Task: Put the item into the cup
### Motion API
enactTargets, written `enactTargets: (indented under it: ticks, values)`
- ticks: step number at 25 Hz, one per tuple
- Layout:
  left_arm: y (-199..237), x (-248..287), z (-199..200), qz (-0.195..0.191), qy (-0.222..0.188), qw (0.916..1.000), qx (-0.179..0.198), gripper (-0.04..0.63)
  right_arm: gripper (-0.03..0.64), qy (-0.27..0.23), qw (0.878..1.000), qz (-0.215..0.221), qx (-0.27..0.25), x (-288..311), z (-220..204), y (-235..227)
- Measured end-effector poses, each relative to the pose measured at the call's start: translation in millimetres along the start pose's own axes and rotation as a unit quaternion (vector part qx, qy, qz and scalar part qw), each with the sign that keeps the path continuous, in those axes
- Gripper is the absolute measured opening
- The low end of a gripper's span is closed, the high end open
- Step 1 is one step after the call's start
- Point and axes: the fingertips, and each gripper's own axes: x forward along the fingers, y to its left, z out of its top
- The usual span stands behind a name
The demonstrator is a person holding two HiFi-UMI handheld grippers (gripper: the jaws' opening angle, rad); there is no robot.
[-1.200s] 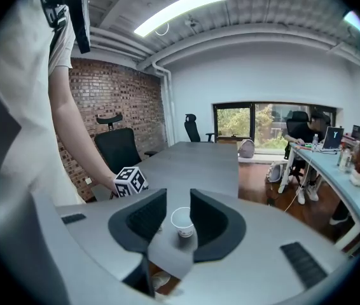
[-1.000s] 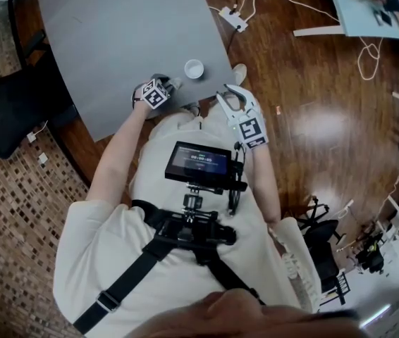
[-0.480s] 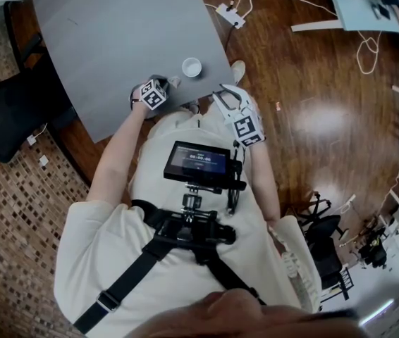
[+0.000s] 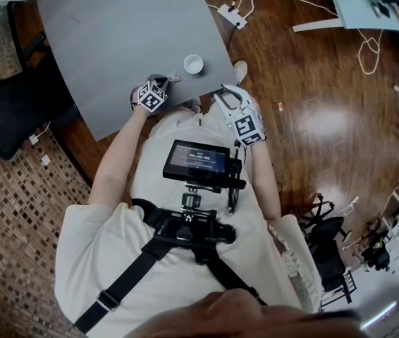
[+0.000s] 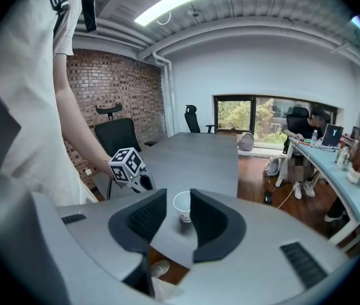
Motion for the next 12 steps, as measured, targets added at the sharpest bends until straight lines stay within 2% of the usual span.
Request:
enactTargets:
  ticks: [12]
  values:
    - [11.7, -56.4, 51.1, 0.042, -0.08, 0.9948, -0.046, 0.002, 0.143, -0.015, 1.0, -0.01, 0.023, 3.1, -9.8, -8.7]
